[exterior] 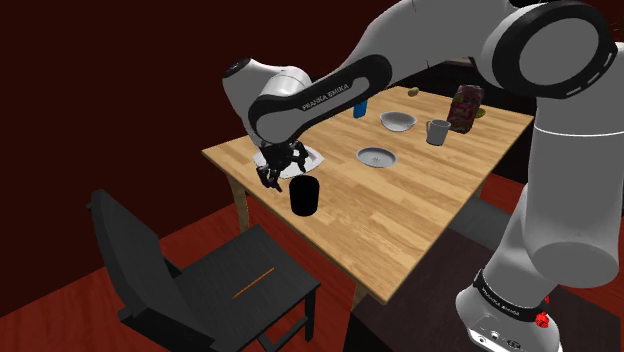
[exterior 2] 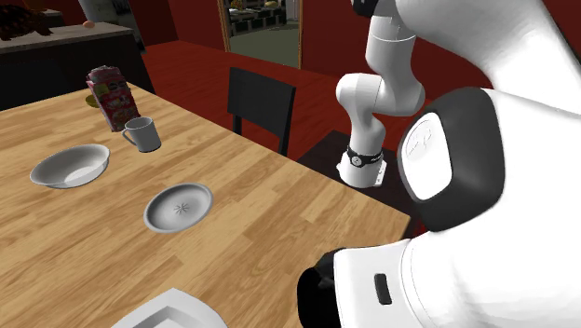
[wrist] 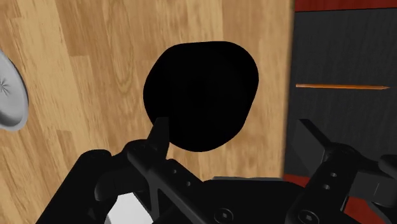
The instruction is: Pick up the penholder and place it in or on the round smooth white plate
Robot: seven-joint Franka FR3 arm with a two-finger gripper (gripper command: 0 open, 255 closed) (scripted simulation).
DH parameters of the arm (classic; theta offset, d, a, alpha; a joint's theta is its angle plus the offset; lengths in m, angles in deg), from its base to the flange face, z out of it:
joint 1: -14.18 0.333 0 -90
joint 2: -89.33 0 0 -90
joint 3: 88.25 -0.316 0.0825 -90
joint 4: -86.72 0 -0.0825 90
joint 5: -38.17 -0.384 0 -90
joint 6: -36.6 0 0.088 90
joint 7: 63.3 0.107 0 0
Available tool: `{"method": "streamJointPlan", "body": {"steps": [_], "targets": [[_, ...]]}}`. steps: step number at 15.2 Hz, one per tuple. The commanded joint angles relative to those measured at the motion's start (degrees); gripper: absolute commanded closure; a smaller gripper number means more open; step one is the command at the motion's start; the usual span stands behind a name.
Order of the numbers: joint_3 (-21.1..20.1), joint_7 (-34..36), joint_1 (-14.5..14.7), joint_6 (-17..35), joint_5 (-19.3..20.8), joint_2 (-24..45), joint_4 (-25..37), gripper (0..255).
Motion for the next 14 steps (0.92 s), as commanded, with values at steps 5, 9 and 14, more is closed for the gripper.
{"method": "streamJointPlan", "body": {"steps": [5, 9, 14], "targets": [[0.6, 1.5, -0.7, 3.2, -0.2, 0.8, -2.8, 0], [0.6, 1.5, -0.7, 3.2, -0.2, 0.8, -2.8, 0], [0.6, 1.5, -0.7, 3.2, -0.2, 0.8, -2.8, 255]]}}
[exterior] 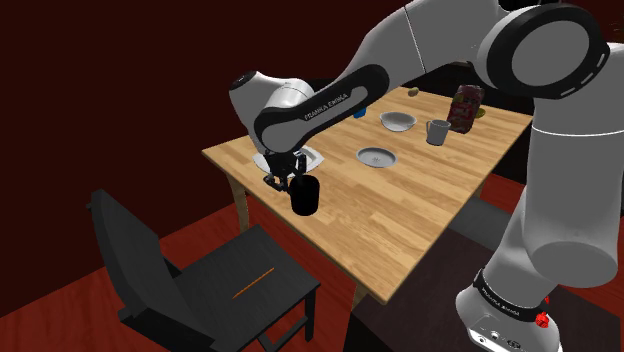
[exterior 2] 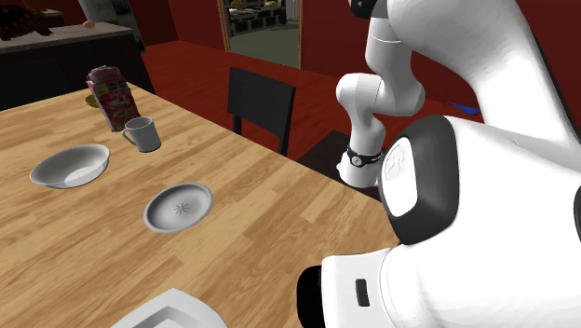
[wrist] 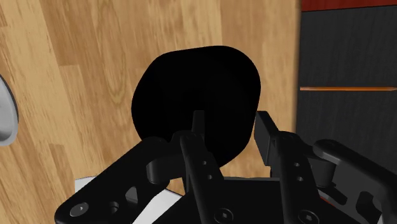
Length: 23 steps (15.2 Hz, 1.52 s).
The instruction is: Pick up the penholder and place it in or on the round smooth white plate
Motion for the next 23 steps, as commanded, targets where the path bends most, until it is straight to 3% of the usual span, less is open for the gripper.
{"method": "streamJointPlan", "body": {"steps": [1, 8, 23], "targets": [[0.0, 0.0, 0.0, 0.0, 0.0, 0.0, 0.0, 255], [0.0, 0.0, 0.0, 0.0, 0.0, 0.0, 0.0, 255], [-0.4, -3.0, 0.1, -9.8, -1.5, -3.6, 6.6, 255]]}}
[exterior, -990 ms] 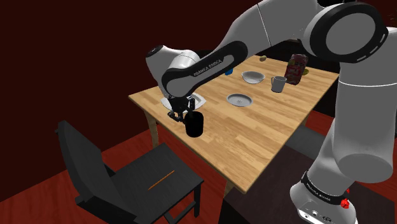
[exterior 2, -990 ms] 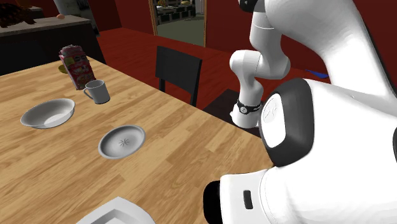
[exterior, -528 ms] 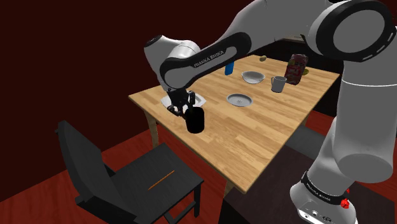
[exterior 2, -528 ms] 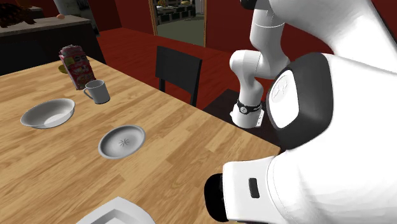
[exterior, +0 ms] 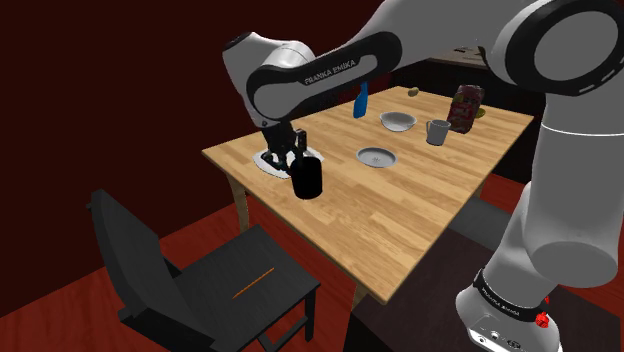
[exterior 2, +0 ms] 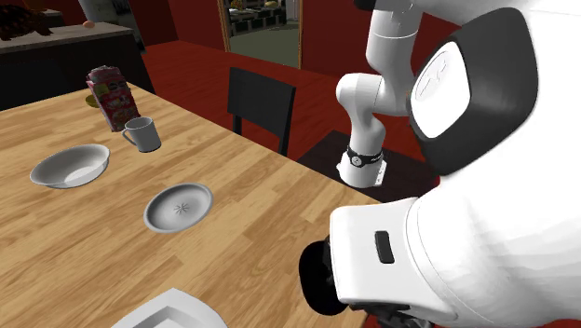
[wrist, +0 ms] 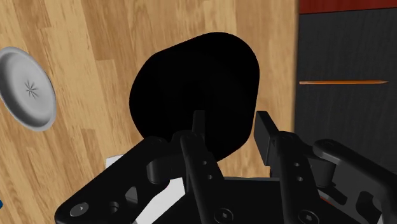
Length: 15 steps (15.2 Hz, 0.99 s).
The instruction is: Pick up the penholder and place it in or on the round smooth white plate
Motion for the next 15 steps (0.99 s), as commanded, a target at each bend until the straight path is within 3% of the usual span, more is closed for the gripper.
{"method": "streamJointPlan", "body": {"steps": [1, 15], "targets": [[0.0, -0.5, 0.0, -1.5, -0.1, -0.3, 1.2, 255], [7.1, -16.4, -10.0, 3.8, 0.7, -9.7, -8.3, 255]]}}
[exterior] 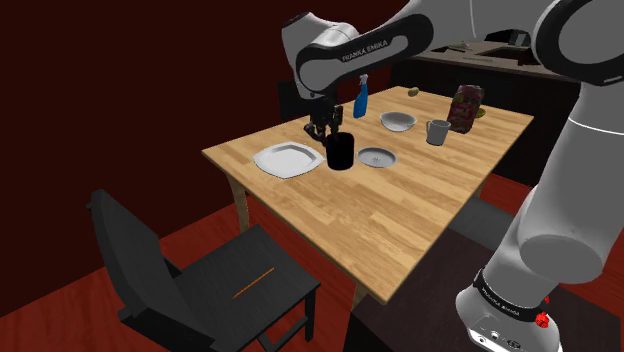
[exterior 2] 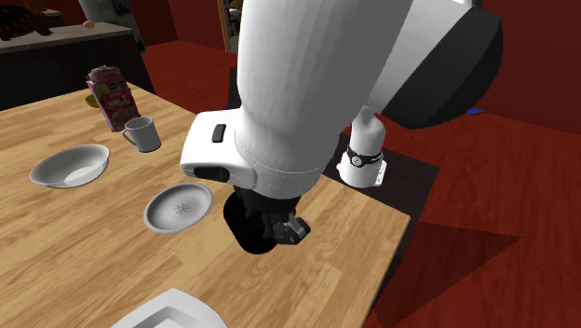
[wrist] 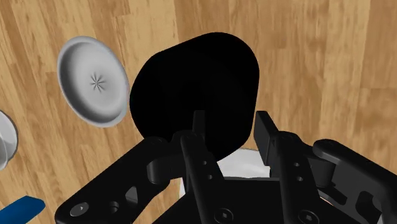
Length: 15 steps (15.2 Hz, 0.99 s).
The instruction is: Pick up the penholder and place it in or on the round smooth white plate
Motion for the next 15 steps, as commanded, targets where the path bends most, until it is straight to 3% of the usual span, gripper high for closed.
{"method": "streamJointPlan", "body": {"steps": [1, 15], "targets": [[1.4, -2.9, -1.6, 0.7, 0.3, -0.9, -0.6, 255], [10.0, -20.9, -11.6, 4.8, 1.4, 0.1, 2.5, 255]]}}
